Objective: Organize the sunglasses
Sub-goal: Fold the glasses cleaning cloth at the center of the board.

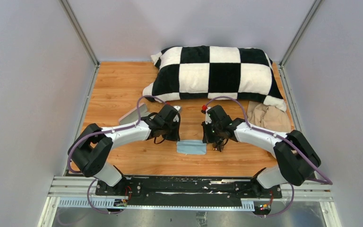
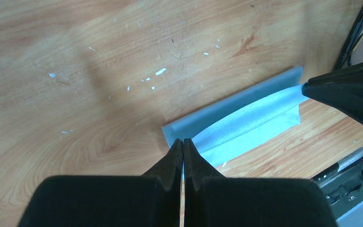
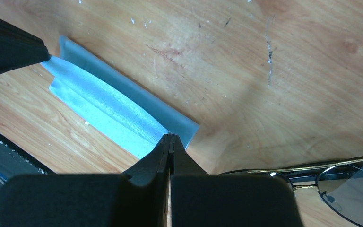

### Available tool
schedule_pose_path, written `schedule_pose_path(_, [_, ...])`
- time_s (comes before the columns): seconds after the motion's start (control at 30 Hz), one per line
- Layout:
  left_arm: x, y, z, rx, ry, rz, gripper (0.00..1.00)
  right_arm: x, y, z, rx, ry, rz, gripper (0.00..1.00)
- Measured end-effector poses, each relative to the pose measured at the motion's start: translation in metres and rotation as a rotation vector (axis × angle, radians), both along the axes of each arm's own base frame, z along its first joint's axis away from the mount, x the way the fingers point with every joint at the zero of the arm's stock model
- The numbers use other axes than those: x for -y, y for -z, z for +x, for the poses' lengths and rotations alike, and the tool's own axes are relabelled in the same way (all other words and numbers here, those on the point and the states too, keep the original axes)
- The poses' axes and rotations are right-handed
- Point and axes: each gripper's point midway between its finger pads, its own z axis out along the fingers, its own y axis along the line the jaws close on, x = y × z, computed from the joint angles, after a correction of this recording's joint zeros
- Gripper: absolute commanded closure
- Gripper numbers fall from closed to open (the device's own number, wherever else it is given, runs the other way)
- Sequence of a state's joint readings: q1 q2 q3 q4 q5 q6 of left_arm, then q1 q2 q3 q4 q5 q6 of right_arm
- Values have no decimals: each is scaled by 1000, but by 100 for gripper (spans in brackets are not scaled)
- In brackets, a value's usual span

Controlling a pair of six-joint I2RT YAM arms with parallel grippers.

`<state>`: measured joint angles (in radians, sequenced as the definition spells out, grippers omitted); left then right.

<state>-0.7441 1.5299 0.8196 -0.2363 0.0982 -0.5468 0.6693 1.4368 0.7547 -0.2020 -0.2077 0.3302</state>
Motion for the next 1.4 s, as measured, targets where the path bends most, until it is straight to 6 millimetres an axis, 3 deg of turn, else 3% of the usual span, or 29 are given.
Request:
schedule_pose_path(0.3, [2,4,-9,-15,8,0,100,0,2,-8,-10,-15,2,100])
schedule_pose_path(1.4, [4,6,-13,-14,10,-11,100,3,6,-24,-29,-34,12,100])
